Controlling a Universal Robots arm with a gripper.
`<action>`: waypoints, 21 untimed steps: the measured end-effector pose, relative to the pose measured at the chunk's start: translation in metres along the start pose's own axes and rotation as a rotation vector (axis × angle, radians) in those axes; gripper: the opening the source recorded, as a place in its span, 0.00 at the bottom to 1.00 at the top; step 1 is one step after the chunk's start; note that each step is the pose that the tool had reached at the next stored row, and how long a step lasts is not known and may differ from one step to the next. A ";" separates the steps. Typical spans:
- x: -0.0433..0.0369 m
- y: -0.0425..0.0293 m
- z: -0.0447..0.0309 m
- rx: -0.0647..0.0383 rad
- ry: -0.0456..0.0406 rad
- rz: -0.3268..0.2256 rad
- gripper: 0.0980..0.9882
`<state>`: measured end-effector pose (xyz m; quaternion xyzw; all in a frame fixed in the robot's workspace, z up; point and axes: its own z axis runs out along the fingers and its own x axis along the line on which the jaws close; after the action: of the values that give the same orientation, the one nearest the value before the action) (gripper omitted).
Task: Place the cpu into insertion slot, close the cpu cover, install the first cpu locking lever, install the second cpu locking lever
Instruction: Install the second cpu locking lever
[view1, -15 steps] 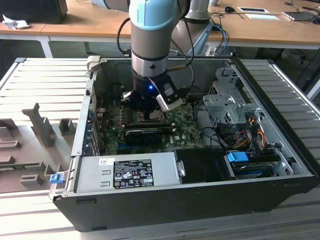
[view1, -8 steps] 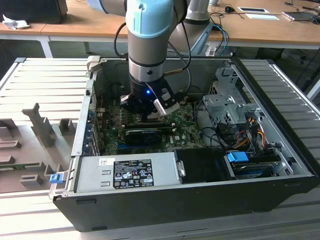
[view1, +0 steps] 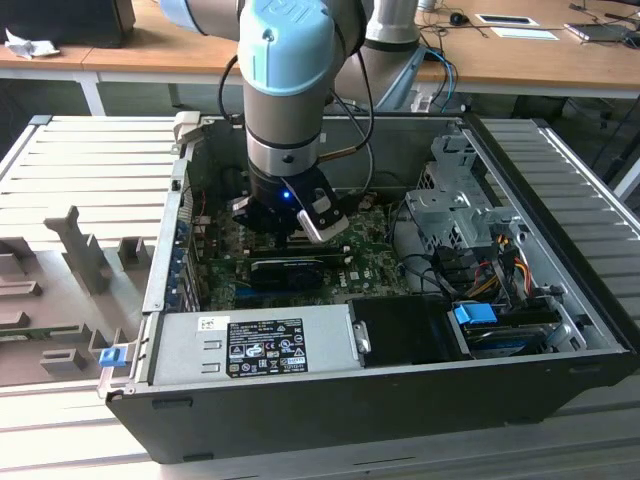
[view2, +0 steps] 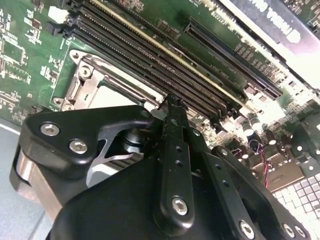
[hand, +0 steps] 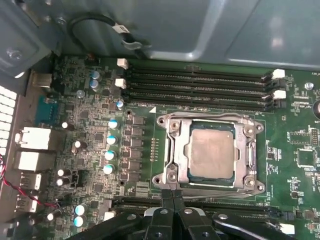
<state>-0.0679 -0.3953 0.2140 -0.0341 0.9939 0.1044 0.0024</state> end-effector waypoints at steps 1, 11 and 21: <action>0.0007 -0.0017 -0.0002 -0.013 -0.0010 0.000 0.01; 0.0075 -0.0086 0.0070 -0.065 -0.0080 -0.001 0.01; 0.0101 -0.0107 0.0177 -0.101 -0.0140 -0.002 0.01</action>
<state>-0.0773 -0.4028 0.1943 -0.0343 0.9873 0.1548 0.0077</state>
